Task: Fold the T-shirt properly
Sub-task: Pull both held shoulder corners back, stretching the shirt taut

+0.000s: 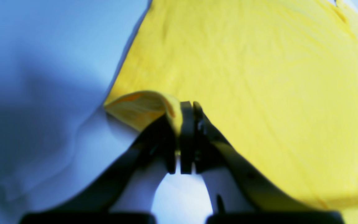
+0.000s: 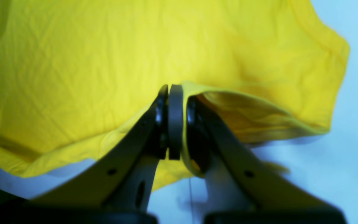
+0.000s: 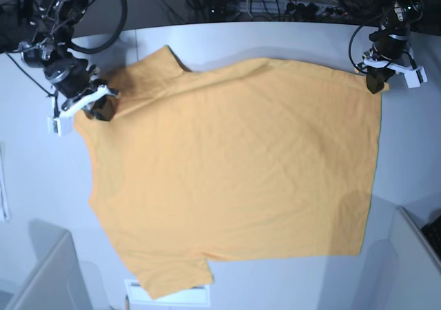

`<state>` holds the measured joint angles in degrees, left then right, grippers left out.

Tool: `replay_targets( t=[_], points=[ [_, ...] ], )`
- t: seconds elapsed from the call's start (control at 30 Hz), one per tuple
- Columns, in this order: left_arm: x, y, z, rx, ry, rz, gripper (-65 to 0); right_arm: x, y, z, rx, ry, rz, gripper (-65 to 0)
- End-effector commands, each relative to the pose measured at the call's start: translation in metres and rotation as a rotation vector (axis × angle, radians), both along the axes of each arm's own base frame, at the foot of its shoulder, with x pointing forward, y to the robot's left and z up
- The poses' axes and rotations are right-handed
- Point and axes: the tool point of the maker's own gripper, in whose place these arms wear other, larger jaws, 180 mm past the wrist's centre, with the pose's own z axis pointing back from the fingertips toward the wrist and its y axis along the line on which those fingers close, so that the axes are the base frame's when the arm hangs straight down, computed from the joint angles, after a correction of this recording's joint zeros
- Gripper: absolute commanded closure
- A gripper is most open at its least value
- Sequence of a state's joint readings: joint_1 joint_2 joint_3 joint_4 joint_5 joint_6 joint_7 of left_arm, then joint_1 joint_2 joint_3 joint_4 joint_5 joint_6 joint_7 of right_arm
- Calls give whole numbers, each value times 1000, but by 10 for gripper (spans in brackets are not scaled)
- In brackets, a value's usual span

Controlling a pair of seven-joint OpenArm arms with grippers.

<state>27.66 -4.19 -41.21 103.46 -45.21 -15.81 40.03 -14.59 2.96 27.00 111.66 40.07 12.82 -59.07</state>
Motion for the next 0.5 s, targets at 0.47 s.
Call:
replay_targets(
  t=[0.47],
  points=[
    [32,19,13,-22,-73,100,0,42,-4,-2,72,-13,-41,0]
  ],
)
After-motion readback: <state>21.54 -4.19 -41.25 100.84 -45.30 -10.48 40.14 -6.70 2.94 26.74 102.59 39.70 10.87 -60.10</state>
